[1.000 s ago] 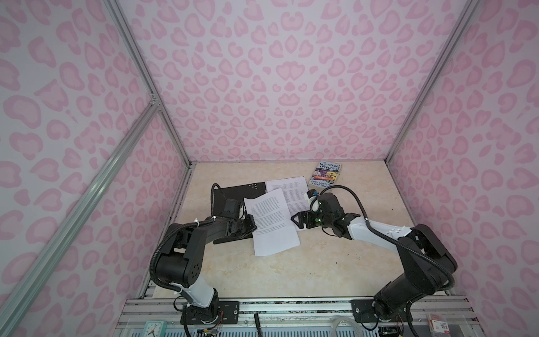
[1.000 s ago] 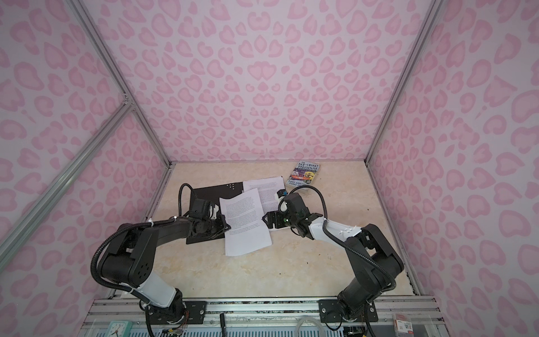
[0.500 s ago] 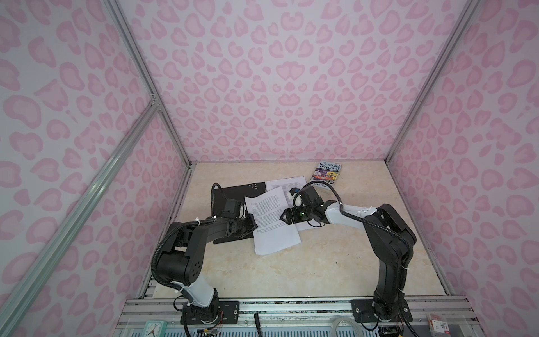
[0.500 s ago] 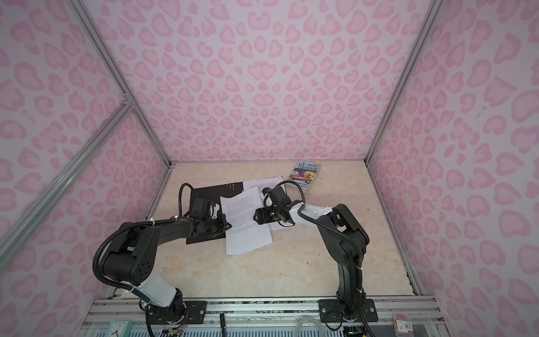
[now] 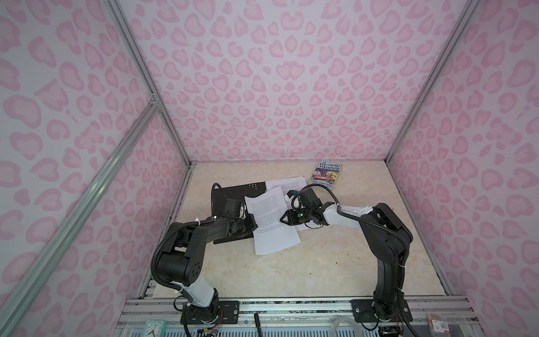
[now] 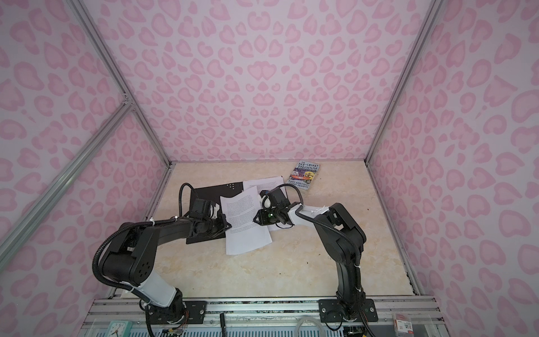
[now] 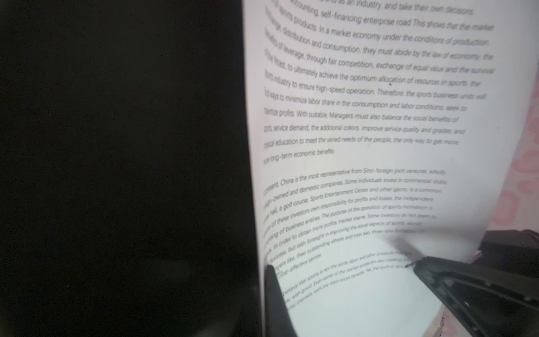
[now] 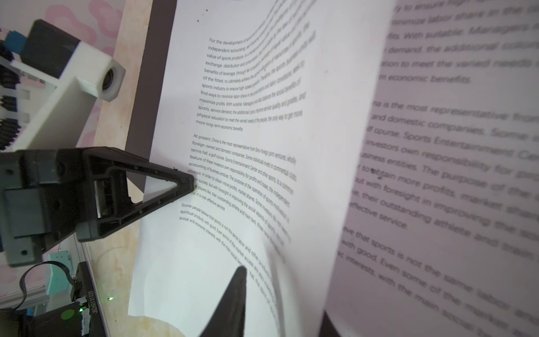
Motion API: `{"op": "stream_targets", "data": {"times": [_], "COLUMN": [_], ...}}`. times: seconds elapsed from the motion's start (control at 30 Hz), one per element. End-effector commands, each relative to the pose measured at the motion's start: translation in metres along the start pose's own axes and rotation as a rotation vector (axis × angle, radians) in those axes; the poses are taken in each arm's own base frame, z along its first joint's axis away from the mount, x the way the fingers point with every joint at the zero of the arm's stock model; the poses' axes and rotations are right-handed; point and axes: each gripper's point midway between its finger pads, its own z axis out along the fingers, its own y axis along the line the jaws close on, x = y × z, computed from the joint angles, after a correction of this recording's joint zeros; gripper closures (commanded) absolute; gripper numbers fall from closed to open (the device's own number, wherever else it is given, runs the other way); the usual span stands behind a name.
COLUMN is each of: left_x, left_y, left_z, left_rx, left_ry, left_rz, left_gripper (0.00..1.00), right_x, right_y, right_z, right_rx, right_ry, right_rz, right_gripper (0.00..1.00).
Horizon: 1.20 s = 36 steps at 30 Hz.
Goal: Put the files into the folder
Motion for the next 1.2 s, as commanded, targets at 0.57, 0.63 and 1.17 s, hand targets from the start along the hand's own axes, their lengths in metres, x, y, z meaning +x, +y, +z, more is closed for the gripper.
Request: {"op": "stream_targets", "data": {"times": [0.57, 0.63, 1.17], "left_x": [0.016, 0.016, 0.004], "left_y": [0.009, 0.001, -0.087], "left_z": [-0.005, -0.009, -0.130], "left_rx": [-0.029, 0.005, 0.245], "left_ry": [0.048, 0.039, -0.450], "left_rz": [-0.016, -0.002, 0.356], "left_gripper": [0.89, 0.80, 0.03], "right_x": [-0.004, -0.008, -0.042], "right_y": [0.005, 0.005, -0.009], "right_z": [-0.011, -0.017, -0.091], "right_rx": [-0.014, -0.021, 0.021], "right_ry": [0.002, -0.014, -0.108], "right_rz": [0.003, 0.009, 0.048], "right_gripper": [1.00, 1.00, 1.00]}}
